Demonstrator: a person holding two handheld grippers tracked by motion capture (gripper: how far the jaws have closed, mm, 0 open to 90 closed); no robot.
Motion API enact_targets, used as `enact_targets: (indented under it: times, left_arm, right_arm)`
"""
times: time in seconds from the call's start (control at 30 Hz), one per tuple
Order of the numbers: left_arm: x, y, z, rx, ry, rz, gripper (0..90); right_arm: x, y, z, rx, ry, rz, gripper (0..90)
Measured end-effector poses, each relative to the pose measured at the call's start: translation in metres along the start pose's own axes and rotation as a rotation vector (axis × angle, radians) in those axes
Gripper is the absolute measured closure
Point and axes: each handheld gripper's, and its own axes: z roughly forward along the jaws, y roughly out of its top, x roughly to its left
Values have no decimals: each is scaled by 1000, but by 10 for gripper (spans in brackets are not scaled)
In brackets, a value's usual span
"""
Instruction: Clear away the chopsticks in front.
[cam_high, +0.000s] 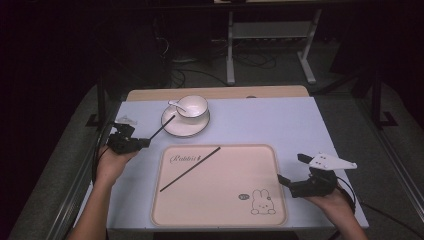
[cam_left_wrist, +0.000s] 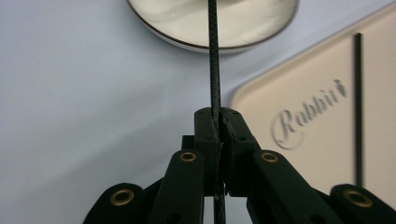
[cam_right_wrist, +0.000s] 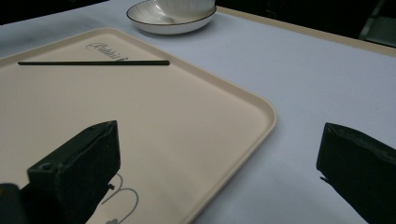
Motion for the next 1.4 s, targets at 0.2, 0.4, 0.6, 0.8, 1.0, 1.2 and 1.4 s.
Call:
enact_targets:
  times: [0.2,0.4,0.6,0.8,1.0,1.2,1.4]
  left_arm:
    - [-22,-9,-6,-13,-48,29,858]
    - [-49,-12,-1,-9,-109,67,858]
    - [-81,-12,13,20,-163,117,858]
    - [-103,-13,24,39,-188,148,857]
    - [-120,-14,41,64,-200,169,857]
    - [-129,-16,52,94,-173,202,855]
    - [-129,-20,59,116,-165,206,853]
  right_arm:
    - [0,0,1,2,2,-3,0]
    - [1,0,1,2,1,-2,0]
    - [0,0,1,1,2,-2,0]
    - [0,1,1,0,2,-3,0]
    - [1,1,1,0,4,-8,0]
    - [2,1,1,4,4,-10,0]
    - [2,1,1,5,4,-13,0]
